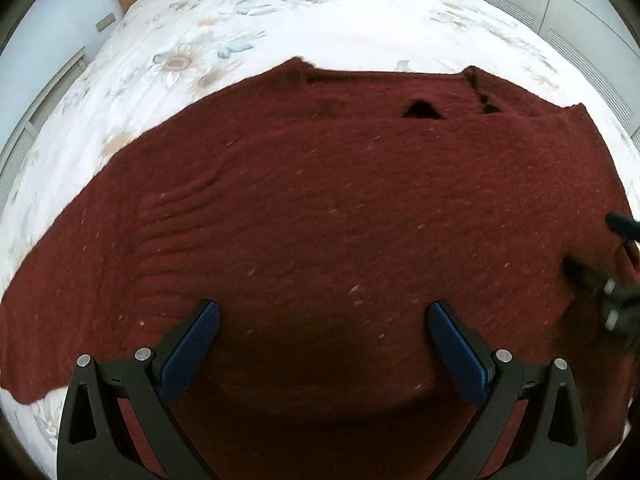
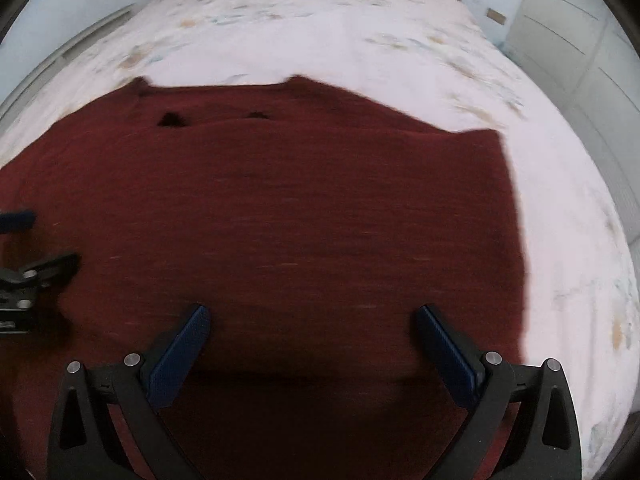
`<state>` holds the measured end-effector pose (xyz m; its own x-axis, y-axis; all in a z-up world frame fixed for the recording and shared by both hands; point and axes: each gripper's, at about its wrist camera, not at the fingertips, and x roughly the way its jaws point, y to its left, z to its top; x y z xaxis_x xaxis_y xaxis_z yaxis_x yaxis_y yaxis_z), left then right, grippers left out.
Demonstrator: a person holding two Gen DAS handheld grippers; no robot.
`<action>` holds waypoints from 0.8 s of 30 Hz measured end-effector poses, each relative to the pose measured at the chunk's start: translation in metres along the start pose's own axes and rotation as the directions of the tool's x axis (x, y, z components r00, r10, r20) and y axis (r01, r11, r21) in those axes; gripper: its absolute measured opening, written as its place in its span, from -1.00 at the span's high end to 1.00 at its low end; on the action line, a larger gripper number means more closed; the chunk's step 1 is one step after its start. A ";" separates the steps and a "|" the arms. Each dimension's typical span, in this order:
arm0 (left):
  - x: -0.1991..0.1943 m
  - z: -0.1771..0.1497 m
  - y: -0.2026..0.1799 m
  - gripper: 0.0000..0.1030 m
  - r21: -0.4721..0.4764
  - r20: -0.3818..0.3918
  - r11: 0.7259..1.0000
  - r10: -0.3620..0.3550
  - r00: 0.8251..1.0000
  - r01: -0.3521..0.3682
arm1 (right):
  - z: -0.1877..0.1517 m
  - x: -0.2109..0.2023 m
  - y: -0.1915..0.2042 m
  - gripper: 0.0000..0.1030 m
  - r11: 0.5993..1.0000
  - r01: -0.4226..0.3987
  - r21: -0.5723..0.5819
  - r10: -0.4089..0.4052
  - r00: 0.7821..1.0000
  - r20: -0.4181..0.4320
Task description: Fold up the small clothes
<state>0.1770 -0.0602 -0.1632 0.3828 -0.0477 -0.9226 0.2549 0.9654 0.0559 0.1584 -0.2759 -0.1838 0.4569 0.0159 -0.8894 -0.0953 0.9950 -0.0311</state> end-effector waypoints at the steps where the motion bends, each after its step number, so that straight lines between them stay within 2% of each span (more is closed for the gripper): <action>1: 0.001 -0.002 0.005 -0.99 -0.007 0.001 1.000 -0.013 1.000 0.013 | 0.000 0.000 -0.007 -0.99 1.000 0.006 0.010 -0.006 1.000 -0.003; 3: 0.003 -0.005 0.010 -0.99 -0.009 0.012 0.999 -0.031 0.999 0.031 | -0.001 0.002 -0.022 -0.99 0.999 0.022 0.028 -0.022 1.000 -0.010; 6: 0.006 -0.005 0.011 -0.99 -0.009 0.024 1.000 -0.026 0.999 0.026 | -0.003 0.005 -0.033 -0.99 0.999 0.001 0.032 -0.001 1.000 -0.014; 10: 0.010 -0.003 0.007 -0.99 -0.022 0.040 1.000 -0.002 0.999 0.002 | -0.005 0.010 -0.026 -0.99 1.000 0.017 -0.013 -0.017 1.000 -0.025; 16: 0.010 -0.004 0.003 -0.99 -0.020 0.078 1.000 0.019 0.997 -0.018 | -0.004 0.014 -0.028 -0.99 1.000 0.018 0.008 -0.018 0.999 -0.031; 21: -0.007 -0.013 0.012 -0.99 -0.021 0.093 0.999 -0.040 0.995 0.042 | -0.003 -0.013 -0.016 -0.99 0.997 0.057 -0.048 -0.056 0.998 0.011; 24: -0.020 -0.017 0.023 -0.98 -0.038 0.095 0.998 -0.037 0.995 0.041 | -0.008 -0.034 -0.011 -0.99 0.997 0.050 -0.063 -0.048 0.998 0.030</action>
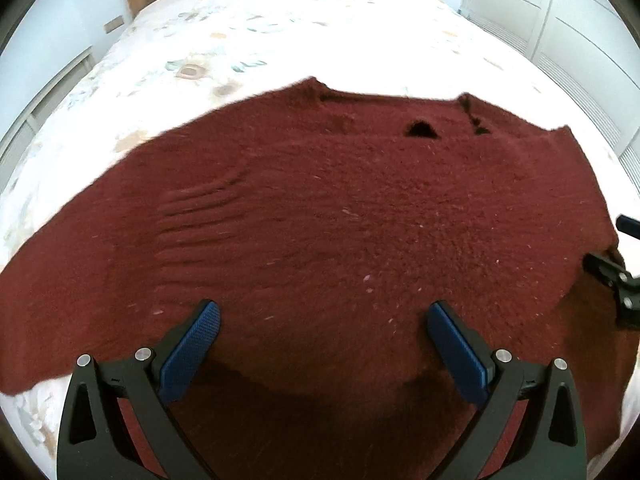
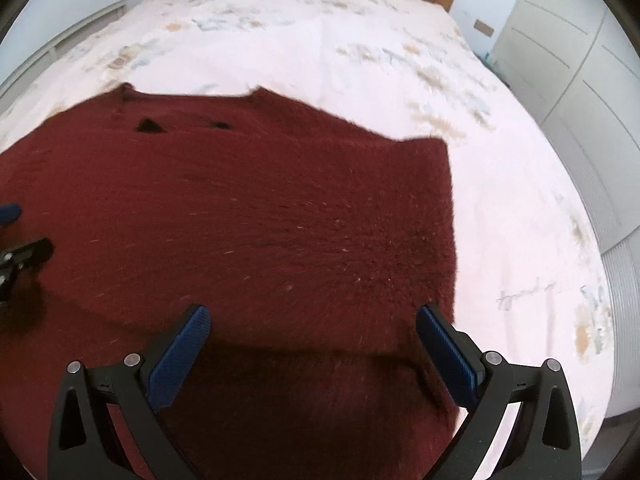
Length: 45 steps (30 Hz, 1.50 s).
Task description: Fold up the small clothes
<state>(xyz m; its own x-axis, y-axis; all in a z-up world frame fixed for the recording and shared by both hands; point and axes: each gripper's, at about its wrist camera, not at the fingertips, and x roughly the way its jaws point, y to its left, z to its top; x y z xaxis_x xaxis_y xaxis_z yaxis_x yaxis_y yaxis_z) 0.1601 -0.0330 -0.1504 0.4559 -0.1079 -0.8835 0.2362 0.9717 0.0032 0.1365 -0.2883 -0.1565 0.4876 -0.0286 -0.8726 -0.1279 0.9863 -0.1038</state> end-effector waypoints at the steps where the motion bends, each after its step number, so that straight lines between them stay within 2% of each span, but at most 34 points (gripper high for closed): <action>1: -0.009 0.001 0.005 -0.98 -0.021 0.006 1.000 0.002 1.000 -0.002 | -0.001 -0.007 0.001 -0.99 1.000 0.001 -0.002 -0.001 1.000 0.005; 5: -0.045 0.002 0.028 -0.98 -0.105 0.046 0.994 0.015 0.999 -0.010 | -0.008 -0.033 0.005 -0.99 0.999 0.033 -0.012 -0.033 0.999 0.015; 10: -0.091 -0.003 0.053 -0.98 -0.189 0.088 0.981 0.069 0.994 -0.051 | -0.012 -0.068 0.012 -0.99 0.998 -0.009 0.055 0.008 1.000 0.026; 15: -0.109 -0.022 0.094 -0.98 -0.304 0.067 0.945 0.145 0.987 -0.118 | -0.021 -0.085 0.012 -0.99 0.994 -0.020 0.111 0.019 1.000 0.013; 18: -0.119 -0.042 0.131 -0.98 -0.384 0.033 0.912 0.173 0.984 -0.147 | -0.030 -0.087 0.010 -0.99 0.994 0.000 0.114 0.000 1.000 -0.001; 20: -0.121 -0.056 0.158 -0.98 -0.452 -0.002 0.878 0.177 0.984 -0.158 | -0.037 -0.090 0.008 -0.99 0.993 0.007 0.119 -0.006 1.000 -0.012; 24: -0.127 -0.086 0.210 -0.98 -0.631 -0.084 0.744 0.214 0.973 -0.218 | -0.043 -0.094 0.007 -0.99 0.993 0.020 0.120 -0.017 0.999 -0.029; 25: -0.127 -0.094 0.222 -0.98 -0.671 -0.099 0.707 0.211 0.972 -0.222 | -0.044 -0.094 0.008 -0.99 0.993 0.023 0.118 -0.020 0.999 -0.032; 27: -0.125 -0.104 0.243 -0.98 -0.726 -0.106 0.655 0.193 0.975 -0.209 | -0.044 -0.094 0.009 -0.99 0.993 0.026 0.114 -0.022 0.999 -0.035; 33: -0.116 -0.111 0.285 -0.98 -0.804 -0.133 0.558 0.169 0.977 -0.206 | -0.040 -0.090 0.011 -0.99 0.993 0.025 0.118 -0.021 0.999 -0.032; 34: -0.115 -0.114 0.294 -0.98 -0.822 -0.138 0.531 0.162 0.977 -0.204 | -0.040 -0.089 0.011 -0.99 0.993 0.026 0.119 -0.022 0.999 -0.032; 37: -0.110 -0.119 0.310 -0.98 -0.852 -0.167 0.475 0.150 0.974 -0.219 | -0.039 -0.085 0.010 -0.99 0.992 0.019 0.124 -0.015 0.999 -0.034; 39: -0.107 -0.123 0.321 -0.98 -0.867 -0.174 0.449 0.133 0.976 -0.216 | -0.038 -0.081 0.010 -0.99 0.993 0.018 0.120 -0.013 0.999 -0.039; 45: -0.105 -0.128 0.343 -0.98 -0.873 -0.213 0.419 0.135 0.968 -0.250 | -0.039 -0.068 0.015 -0.99 0.995 0.014 0.096 -0.008 0.998 -0.064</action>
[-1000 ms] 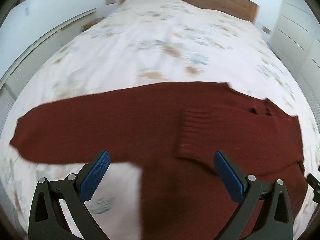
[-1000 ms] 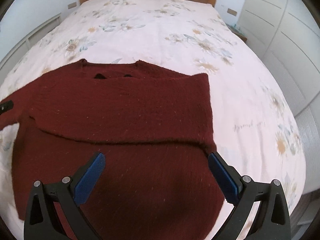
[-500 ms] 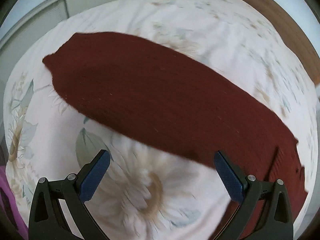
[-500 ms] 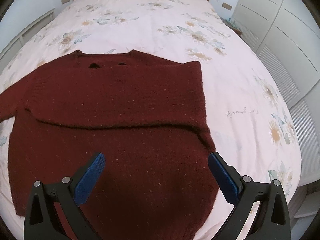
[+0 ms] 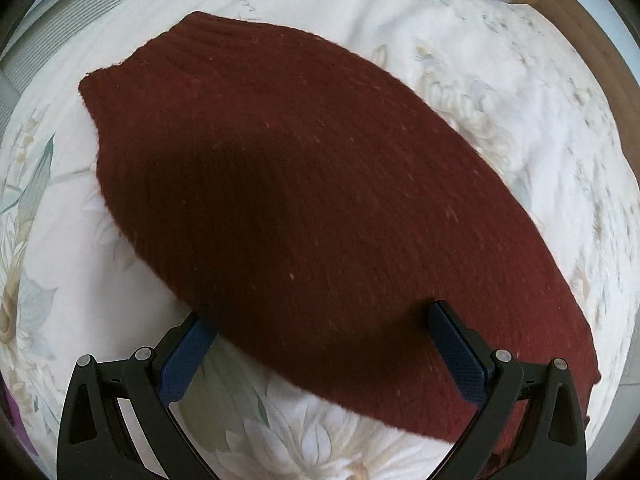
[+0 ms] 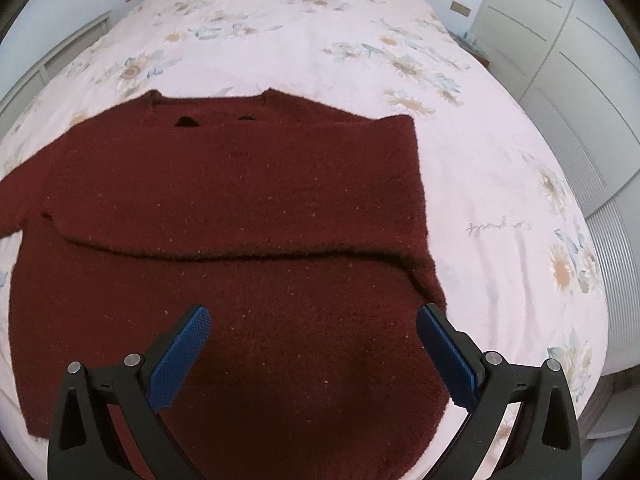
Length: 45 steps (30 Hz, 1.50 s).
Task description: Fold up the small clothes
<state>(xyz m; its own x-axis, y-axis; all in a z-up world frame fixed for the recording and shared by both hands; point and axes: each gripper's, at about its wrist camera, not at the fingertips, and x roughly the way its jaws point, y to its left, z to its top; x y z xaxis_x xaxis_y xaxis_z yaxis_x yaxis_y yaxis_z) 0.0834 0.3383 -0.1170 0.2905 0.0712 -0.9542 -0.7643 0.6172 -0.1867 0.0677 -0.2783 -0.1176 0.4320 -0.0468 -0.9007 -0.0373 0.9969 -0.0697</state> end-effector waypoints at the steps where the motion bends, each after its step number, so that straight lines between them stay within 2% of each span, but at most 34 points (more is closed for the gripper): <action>1: -0.001 0.001 0.002 -0.98 -0.002 0.001 1.000 0.000 1.000 0.000 | 0.000 0.001 0.000 -0.99 1.000 -0.001 -0.002 0.001 1.000 -0.002; 3: -0.003 0.000 0.002 -0.94 0.017 0.016 1.000 -0.006 1.000 0.006 | 0.000 0.003 0.002 -0.99 1.000 0.000 -0.003 0.000 1.000 -0.002; 4: -0.006 -0.001 0.002 -0.76 0.044 0.030 0.999 -0.007 1.000 0.006 | 0.001 0.004 0.002 -0.99 1.000 -0.001 -0.002 0.001 1.000 -0.002; 5: -0.009 -0.004 0.002 -0.38 0.076 0.046 0.997 0.005 0.999 -0.008 | 0.001 0.004 0.002 -0.99 1.000 -0.003 -0.001 0.003 1.000 -0.003; 6: -0.011 -0.004 0.000 -0.18 0.095 0.058 0.995 0.015 0.998 -0.020 | 0.001 0.005 0.002 -0.99 1.000 -0.004 -0.001 0.004 1.000 -0.005; 8: -0.023 -0.009 0.000 0.60 0.134 0.091 0.991 0.019 0.996 -0.031 | 0.001 0.007 0.003 -0.99 1.000 -0.006 -0.003 0.006 1.000 -0.005; 9: -0.027 -0.011 0.001 0.72 0.145 0.095 0.989 0.001 0.995 -0.015 | 0.002 0.007 0.003 -0.99 1.000 -0.007 -0.004 0.007 1.000 -0.005; 11: -0.037 -0.013 -0.001 0.77 0.173 0.098 0.985 -0.032 0.995 0.015 | 0.002 0.007 0.003 -0.99 1.000 -0.013 -0.004 0.013 1.000 -0.001; 15: -0.061 -0.029 -0.017 0.79 0.293 0.156 0.956 -0.021 0.988 -0.026 | 0.000 0.006 0.002 -0.99 1.000 -0.026 0.001 0.026 1.000 0.007; 19: -0.088 -0.058 -0.049 0.80 0.407 0.172 0.912 -0.033 0.985 -0.040 | -0.001 0.006 -0.001 -0.99 0.999 -0.042 0.021 0.042 0.999 0.016; 23: -0.109 -0.093 -0.088 0.83 0.502 0.157 0.865 -0.086 0.984 -0.004 | 0.000 0.005 -0.001 -0.99 0.998 -0.064 0.024 0.064 0.997 0.032; 26: -0.126 -0.129 -0.120 0.83 0.570 0.147 0.821 -0.131 0.980 0.024 | 0.003 0.004 -0.005 -0.99 0.997 -0.074 0.022 0.073 0.997 0.042; 29: -0.135 -0.159 -0.168 0.83 0.633 0.119 0.772 -0.177 0.977 0.063 | 0.008 0.000 -0.013 -0.99 0.997 -0.078 0.026 0.076 0.995 0.056; 32: -0.127 -0.190 -0.212 0.84 0.684 0.088 0.724 -0.202 0.975 0.089 | 0.014 -0.005 -0.022 -0.99 0.998 -0.065 0.026 0.063 0.995 0.071; 34: -0.127 -0.213 -0.238 0.84 0.728 0.085 0.680 -0.213 0.973 0.085 | 0.017 -0.009 -0.032 -0.99 0.997 -0.062 0.035 0.059 0.995 0.078; 36: -0.110 -0.222 -0.272 0.84 0.764 0.081 0.640 -0.221 0.972 0.082 | 0.019 -0.011 -0.041 -0.99 0.998 -0.056 0.042 0.053 0.996 0.077; 45: -0.078 -0.282 -0.348 0.85 0.862 0.009 0.496 -0.230 0.973 0.110 | 0.020 -0.017 -0.079 -0.99 0.996 -0.036 0.083 0.029 0.996 0.089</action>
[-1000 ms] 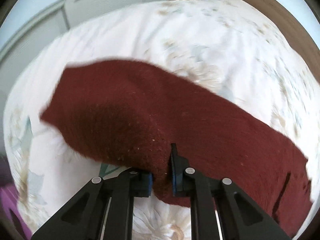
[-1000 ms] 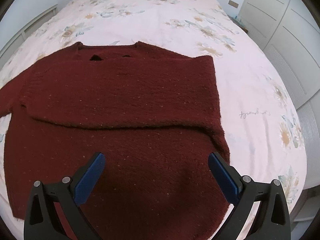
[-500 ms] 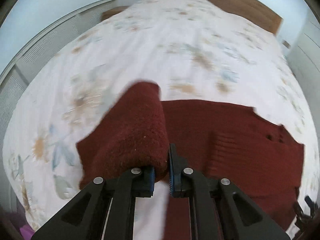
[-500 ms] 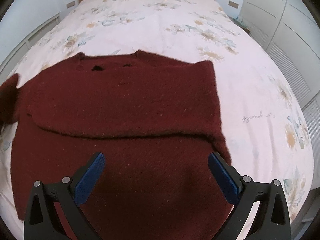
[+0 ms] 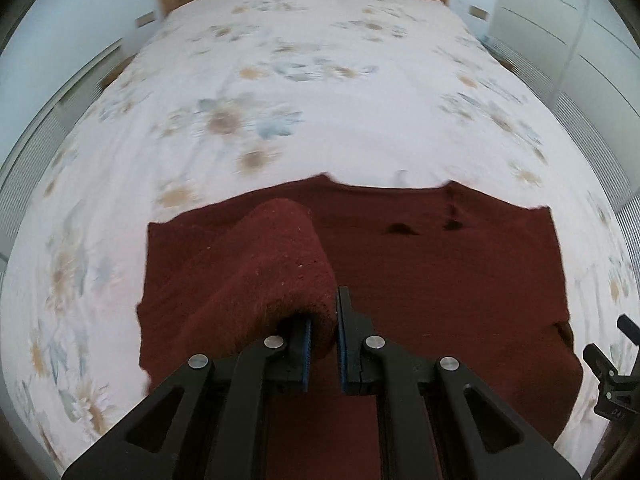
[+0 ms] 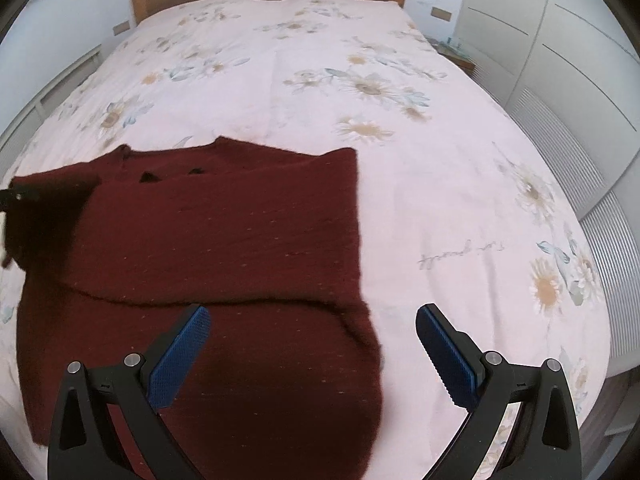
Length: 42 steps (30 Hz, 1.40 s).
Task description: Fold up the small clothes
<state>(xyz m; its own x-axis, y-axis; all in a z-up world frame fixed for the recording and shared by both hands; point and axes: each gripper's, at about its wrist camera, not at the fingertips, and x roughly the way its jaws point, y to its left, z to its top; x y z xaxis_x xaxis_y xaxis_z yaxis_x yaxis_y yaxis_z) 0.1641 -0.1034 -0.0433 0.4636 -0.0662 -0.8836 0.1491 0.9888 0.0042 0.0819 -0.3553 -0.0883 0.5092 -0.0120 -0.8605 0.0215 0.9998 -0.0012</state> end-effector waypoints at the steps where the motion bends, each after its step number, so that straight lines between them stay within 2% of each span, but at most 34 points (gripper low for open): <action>1: 0.002 0.001 -0.003 0.85 0.007 0.001 1.000 -0.008 1.000 0.008 | 0.000 0.000 -0.003 -0.99 1.000 0.000 0.007 0.000 1.000 0.001; 3: 0.008 0.003 -0.017 0.85 0.033 -0.002 0.999 -0.015 1.000 0.015 | -0.002 0.001 -0.006 -0.99 1.000 -0.004 0.015 0.004 1.000 -0.003; 6: 0.031 0.000 -0.029 0.85 0.078 -0.033 0.997 0.018 0.999 -0.015 | -0.007 0.004 -0.007 -0.99 1.000 -0.010 0.020 0.010 1.000 -0.017; 11: 0.075 -0.014 -0.030 0.84 0.068 -0.120 0.998 -0.002 0.993 0.010 | -0.015 0.010 -0.003 -0.99 1.000 -0.024 0.020 0.024 0.999 -0.037; 14: 0.084 -0.023 -0.033 0.83 0.087 -0.143 0.996 0.024 0.989 -0.011 | -0.018 0.013 -0.001 -0.99 0.999 -0.026 0.018 0.027 0.998 -0.049; 18: 0.094 -0.032 -0.030 0.80 0.080 -0.174 0.997 0.022 0.984 -0.008 | -0.020 0.017 -0.002 -0.99 0.999 -0.027 0.021 0.028 0.998 -0.061; 21: 0.098 -0.031 -0.025 0.55 0.044 -0.200 0.999 -0.009 0.980 0.018 | -0.021 0.018 -0.003 -0.99 0.999 -0.028 0.027 0.030 0.997 -0.065; 23: 0.097 -0.029 -0.025 0.02 0.035 -0.208 0.999 -0.025 0.978 0.033 | -0.022 0.016 -0.004 -0.99 0.999 -0.031 0.031 0.033 0.997 -0.063; 25: 0.093 -0.028 -0.026 -0.32 0.053 -0.205 0.998 -0.021 0.978 0.033 | -0.023 0.016 -0.006 -0.99 0.999 -0.035 0.036 0.037 0.998 -0.060; 30: 0.078 -0.030 -0.025 -0.69 0.085 -0.199 0.994 -0.055 0.978 0.073 | -0.024 0.014 -0.009 -0.99 0.998 -0.039 0.049 0.041 0.998 -0.052; 31: 0.075 -0.031 -0.023 -0.84 0.084 -0.197 0.993 -0.064 0.978 0.082 | -0.026 0.014 -0.010 -0.99 0.998 -0.040 0.051 0.043 0.998 -0.053; 34: 0.067 -0.042 -0.018 -0.91 0.095 -0.187 0.988 -0.099 0.977 0.119 | -0.031 0.016 -0.011 -0.99 0.997 -0.044 0.058 0.047 0.997 -0.063; 37: 0.063 -0.051 -0.005 -0.98 0.102 -0.190 0.988 -0.095 0.977 0.115 | -0.037 0.020 -0.011 -0.99 0.997 -0.045 0.062 0.050 0.996 -0.080; 41: 0.052 -0.061 0.021 -0.98 0.094 -0.180 0.989 -0.097 0.979 0.115 | -0.041 0.022 -0.010 -0.99 0.997 -0.044 0.064 0.050 0.995 -0.091; 42: 0.045 -0.072 0.011 -0.98 0.098 -0.177 0.990 -0.086 0.980 0.105 | -0.041 0.023 -0.009 -0.99 0.997 -0.044 0.063 0.049 0.994 -0.093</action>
<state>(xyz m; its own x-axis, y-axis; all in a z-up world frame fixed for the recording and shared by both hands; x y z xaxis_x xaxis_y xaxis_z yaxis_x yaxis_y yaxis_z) 0.1241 -0.0854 -0.1162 0.2867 -0.1264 -0.9496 0.2814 0.9586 -0.0427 0.0579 -0.3642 -0.1291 0.4276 0.0391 -0.9031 0.0535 0.9962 0.0685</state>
